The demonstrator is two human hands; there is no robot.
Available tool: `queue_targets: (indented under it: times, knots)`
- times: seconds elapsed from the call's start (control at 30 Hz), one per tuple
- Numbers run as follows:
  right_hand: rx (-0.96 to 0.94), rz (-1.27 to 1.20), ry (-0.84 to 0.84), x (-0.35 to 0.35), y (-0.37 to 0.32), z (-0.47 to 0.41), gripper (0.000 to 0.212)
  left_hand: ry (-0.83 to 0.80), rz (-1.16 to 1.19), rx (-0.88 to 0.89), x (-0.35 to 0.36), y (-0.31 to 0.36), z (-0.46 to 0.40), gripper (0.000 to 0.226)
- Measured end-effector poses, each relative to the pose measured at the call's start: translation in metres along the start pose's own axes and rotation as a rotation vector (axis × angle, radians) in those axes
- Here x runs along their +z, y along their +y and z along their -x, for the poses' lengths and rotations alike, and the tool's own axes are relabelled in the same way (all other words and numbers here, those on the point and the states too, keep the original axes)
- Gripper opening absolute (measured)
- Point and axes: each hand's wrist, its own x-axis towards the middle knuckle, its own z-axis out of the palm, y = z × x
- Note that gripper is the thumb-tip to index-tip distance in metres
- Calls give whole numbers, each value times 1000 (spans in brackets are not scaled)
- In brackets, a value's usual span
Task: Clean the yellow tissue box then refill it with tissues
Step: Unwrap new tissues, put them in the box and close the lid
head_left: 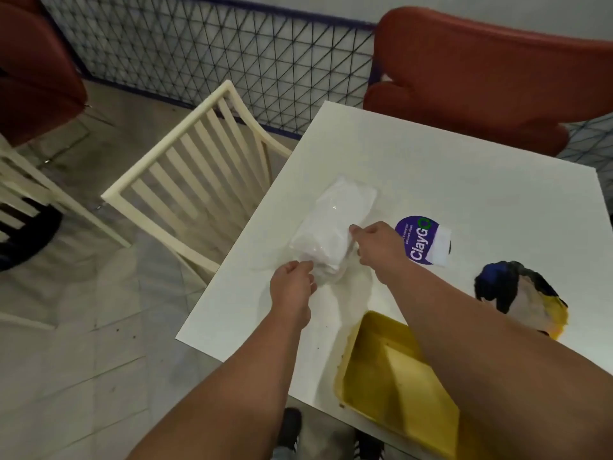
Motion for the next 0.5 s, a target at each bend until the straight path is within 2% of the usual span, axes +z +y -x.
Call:
queue_targets:
  times: [0.1, 0.33, 0.5]
  knots:
    - [2, -4, 23, 6, -2, -2, 33, -30, 39, 30, 4, -1, -3, 29]
    - [-12, 74, 30, 8, -5, -6, 32, -14, 144, -2, 11, 1, -7, 31]
    - [-26, 103, 25, 8, -8, -5, 26, 23, 171, -22, 19, 4, -6, 24]
